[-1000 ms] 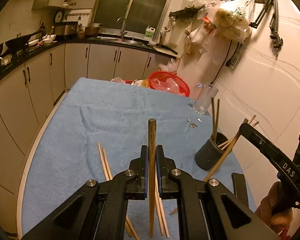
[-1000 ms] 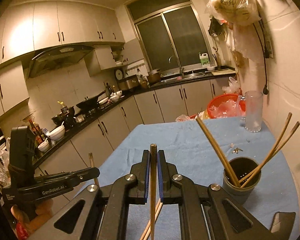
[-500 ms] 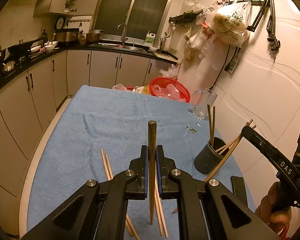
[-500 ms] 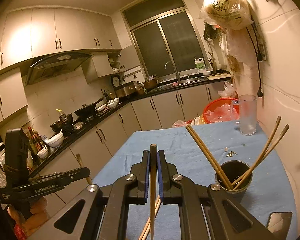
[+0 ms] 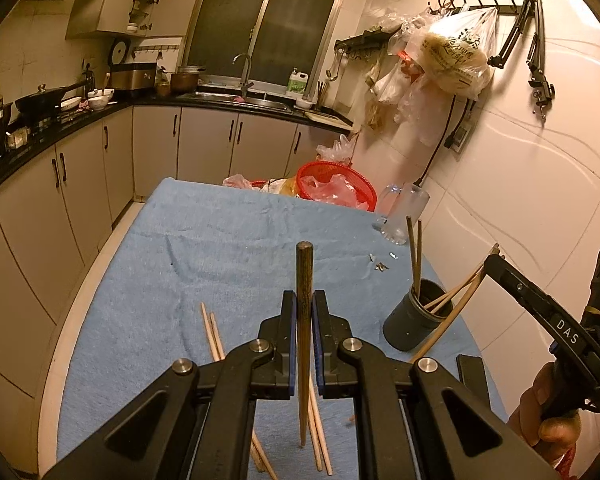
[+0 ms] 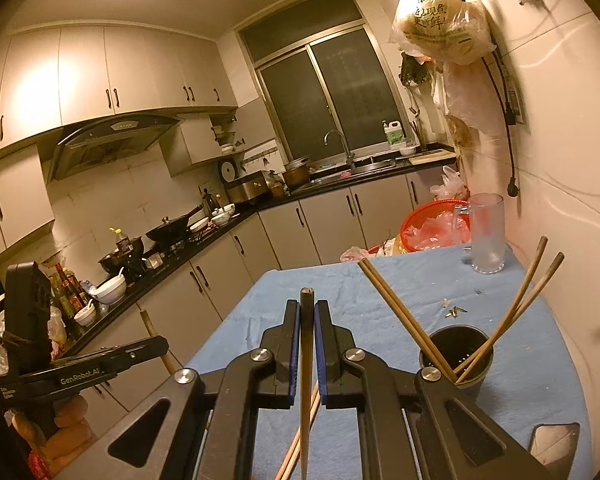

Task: Organize utensils
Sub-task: 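Lift the wooden chopstick upright and carry it toward the black cup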

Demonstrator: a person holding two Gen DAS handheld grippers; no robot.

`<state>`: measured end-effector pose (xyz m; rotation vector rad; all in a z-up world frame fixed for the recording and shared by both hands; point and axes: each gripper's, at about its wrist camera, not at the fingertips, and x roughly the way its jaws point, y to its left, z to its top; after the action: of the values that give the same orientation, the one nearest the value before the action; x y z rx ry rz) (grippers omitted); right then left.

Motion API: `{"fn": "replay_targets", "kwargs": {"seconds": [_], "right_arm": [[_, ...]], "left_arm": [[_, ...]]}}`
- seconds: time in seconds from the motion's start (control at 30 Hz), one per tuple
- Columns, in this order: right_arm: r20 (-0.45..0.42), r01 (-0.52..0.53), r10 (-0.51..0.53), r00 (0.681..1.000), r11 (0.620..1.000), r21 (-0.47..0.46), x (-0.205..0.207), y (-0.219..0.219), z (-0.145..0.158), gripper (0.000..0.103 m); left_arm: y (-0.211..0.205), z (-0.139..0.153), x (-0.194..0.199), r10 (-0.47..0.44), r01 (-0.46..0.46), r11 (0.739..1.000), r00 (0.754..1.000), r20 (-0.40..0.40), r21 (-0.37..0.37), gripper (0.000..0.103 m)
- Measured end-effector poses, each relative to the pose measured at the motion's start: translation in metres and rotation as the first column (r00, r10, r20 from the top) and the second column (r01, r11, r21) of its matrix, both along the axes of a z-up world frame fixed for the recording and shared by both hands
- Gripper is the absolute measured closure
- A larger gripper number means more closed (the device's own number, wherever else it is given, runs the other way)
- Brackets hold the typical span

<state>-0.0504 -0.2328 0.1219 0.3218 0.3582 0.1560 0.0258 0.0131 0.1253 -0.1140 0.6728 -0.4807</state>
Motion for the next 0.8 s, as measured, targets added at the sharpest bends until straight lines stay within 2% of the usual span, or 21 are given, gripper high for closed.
{"fn": "replay_targets", "kwargs": {"seconds": [0.53, 0.8], "right_arm": [[0.031, 0.057, -0.058, 0.998, 0.998, 0.034, -0.013, -0.027, 0.01, 0.096], [0.068, 0.135, -0.139, 0.988, 0.989, 0.067, -0.028, -0.064, 0.024, 0.096]], "left_arm": [[-0.013, 0.012, 0.001, -0.038, 0.038, 0.999, 0.999, 0.008, 0.001, 0.095], [-0.048, 0.029, 0.004, -0.097, 0.097, 0.995, 0.995, 0.018, 0.007, 0.095]]}}
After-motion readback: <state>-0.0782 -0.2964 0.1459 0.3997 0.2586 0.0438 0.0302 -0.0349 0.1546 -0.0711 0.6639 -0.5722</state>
